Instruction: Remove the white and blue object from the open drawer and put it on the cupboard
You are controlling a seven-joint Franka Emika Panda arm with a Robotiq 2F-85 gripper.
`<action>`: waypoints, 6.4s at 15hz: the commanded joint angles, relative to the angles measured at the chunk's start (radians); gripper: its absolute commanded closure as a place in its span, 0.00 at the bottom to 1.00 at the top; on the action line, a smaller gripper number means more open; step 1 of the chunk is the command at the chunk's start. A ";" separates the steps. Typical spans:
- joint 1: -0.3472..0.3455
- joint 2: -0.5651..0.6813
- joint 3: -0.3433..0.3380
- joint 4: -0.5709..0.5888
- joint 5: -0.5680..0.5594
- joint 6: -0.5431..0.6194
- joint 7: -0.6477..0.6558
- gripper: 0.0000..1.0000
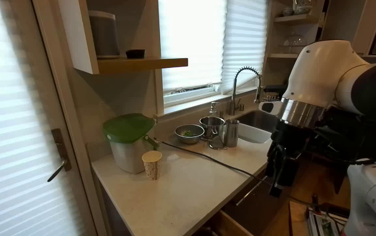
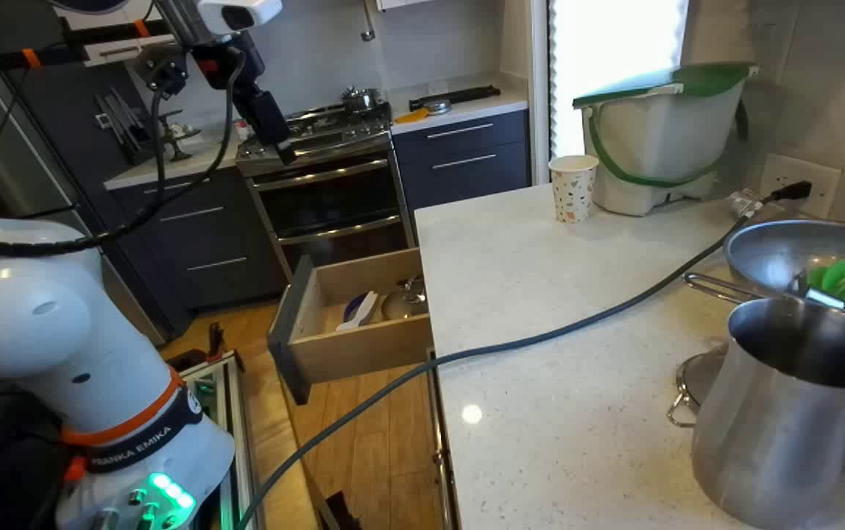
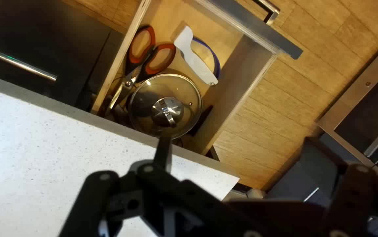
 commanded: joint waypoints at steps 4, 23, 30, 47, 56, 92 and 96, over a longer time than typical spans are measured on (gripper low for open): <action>-0.012 0.000 0.007 0.003 0.008 -0.005 -0.008 0.00; -0.003 0.195 0.120 -0.022 -0.101 0.169 0.026 0.00; 0.034 0.340 0.113 -0.043 -0.112 0.195 -0.094 0.00; 0.054 1.224 0.158 0.170 -0.573 0.592 0.074 0.00; 0.127 1.353 0.123 0.266 -0.554 0.629 0.084 0.30; 0.101 1.261 0.132 0.221 -0.414 0.535 0.065 0.25; 0.105 1.284 0.129 0.219 -0.418 0.577 0.066 0.37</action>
